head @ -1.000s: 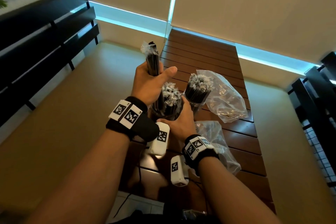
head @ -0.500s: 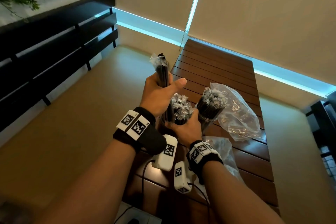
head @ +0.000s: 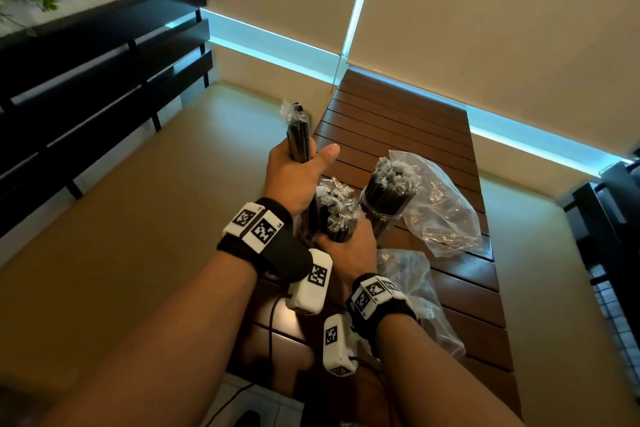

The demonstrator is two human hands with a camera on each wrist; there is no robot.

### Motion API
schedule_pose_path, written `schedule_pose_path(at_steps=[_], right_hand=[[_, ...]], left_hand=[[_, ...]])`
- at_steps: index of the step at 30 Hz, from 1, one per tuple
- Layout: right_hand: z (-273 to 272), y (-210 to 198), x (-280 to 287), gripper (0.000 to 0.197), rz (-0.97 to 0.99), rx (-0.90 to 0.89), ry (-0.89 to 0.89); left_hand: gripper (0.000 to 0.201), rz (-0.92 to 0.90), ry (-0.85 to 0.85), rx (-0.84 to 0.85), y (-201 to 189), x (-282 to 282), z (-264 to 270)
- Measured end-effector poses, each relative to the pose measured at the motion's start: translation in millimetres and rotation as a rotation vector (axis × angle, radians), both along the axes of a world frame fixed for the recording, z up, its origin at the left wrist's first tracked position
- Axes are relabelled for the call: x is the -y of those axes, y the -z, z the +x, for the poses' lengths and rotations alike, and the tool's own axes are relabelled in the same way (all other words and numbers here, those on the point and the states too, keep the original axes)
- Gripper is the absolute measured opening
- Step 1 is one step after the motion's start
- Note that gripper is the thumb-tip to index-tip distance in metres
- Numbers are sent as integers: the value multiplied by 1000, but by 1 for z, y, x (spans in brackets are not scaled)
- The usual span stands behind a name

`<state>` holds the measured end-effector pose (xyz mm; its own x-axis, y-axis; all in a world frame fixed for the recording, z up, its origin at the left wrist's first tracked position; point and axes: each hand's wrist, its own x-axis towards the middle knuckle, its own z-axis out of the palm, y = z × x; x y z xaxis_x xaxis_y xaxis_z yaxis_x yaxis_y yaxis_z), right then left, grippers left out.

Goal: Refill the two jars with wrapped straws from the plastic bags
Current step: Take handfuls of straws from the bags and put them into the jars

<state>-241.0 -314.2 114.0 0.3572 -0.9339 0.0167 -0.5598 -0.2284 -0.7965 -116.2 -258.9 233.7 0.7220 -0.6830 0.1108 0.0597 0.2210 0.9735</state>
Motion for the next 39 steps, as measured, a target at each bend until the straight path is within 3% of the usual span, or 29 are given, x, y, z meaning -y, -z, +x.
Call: schedule_pose_path(at_steps=[10, 14, 23, 29, 35, 39], right_hand=[[-26, 8, -16, 60, 58, 70, 0], [-31, 7, -18, 58, 9, -5, -69], [-24, -3, -24, 78, -34, -19, 38], [-19, -6, -29, 68, -36, -19, 121], [-15, 3, -27, 57, -30, -18, 148], [-13, 3, -26, 45, -39, -17, 145]], left_hand=[[35, 9, -88, -54, 19, 7, -7], [35, 31, -85, -48, 24, 13, -9], [35, 69, -2, -40, 40, 17, -19], [38, 109, -4, -45, 51, 19, -23], [35, 223, 85, 39, 66, 17, -35], [41, 318, 87, 262, 81, 12, -37]])
